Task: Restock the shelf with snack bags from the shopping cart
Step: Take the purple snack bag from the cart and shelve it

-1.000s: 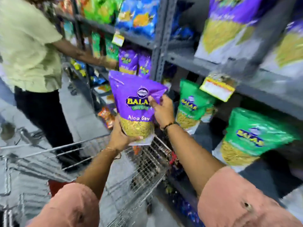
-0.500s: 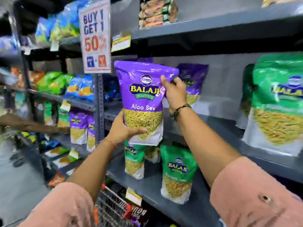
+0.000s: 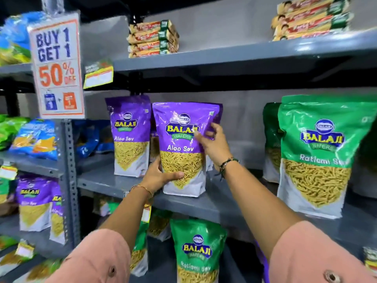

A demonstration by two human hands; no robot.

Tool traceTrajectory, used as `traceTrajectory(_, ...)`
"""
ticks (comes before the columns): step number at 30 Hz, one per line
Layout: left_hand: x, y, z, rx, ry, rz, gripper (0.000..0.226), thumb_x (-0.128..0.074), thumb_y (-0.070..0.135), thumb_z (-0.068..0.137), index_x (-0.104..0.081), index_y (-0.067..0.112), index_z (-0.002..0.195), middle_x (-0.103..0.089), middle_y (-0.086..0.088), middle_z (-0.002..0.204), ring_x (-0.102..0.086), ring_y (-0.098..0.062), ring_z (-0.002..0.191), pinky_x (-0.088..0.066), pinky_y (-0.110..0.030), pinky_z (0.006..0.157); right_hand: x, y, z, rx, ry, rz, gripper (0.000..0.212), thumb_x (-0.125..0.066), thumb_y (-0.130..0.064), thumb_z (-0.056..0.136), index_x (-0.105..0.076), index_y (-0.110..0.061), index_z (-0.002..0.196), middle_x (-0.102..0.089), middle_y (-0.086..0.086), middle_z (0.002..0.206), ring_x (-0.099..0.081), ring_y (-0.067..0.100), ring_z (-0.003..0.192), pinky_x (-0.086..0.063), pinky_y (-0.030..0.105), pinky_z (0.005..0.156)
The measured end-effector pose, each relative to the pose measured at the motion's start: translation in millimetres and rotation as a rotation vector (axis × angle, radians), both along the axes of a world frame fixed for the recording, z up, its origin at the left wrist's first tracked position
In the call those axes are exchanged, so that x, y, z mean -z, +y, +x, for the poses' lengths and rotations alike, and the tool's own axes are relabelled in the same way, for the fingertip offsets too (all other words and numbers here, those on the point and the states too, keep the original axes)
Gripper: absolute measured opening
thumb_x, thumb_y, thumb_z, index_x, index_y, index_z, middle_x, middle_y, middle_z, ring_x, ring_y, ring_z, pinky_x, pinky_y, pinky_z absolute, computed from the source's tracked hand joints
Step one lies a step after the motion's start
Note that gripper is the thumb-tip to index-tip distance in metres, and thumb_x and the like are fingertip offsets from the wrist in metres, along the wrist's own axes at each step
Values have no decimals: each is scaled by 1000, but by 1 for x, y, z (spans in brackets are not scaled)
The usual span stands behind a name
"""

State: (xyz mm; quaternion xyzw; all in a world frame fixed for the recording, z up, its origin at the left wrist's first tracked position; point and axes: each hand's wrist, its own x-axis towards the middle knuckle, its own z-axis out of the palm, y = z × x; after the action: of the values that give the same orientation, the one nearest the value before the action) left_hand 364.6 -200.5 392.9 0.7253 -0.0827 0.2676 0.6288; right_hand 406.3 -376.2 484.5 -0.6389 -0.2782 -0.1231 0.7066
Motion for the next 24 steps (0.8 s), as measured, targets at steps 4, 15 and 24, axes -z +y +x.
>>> traceTrajectory(4, -1, 1, 34, 126, 15, 44, 56, -80, -4, 64, -57, 24, 106, -76, 12, 94, -70, -1, 85, -54, -11, 69, 37, 1, 18, -62, 26, -117, 67, -72, -6, 78, -35, -11, 133, -60, 5, 121, -63, 16, 103, -56, 25, 85)
traceTrajectory(15, 13, 28, 56, 213, 112, 104, 115, -95, 40, 26, -45, 15, 126, -61, -7, 129, -56, -20, 121, -43, -39, 105, 91, -4, 25, -63, 49, -387, 62, -84, -1, 61, -57, -20, 114, -66, 3, 121, -61, 19, 110, -50, 23, 96)
traceTrajectory(24, 17, 27, 62, 168, 51, 177, 72, -88, 12, 57, -48, 26, 116, -61, 2, 123, -57, -16, 116, -42, -47, 109, 94, 3, 32, 60, 90, -472, 86, -87, -20, 61, -38, -14, 130, -54, 5, 136, -53, 19, 120, -41, 34, 107)
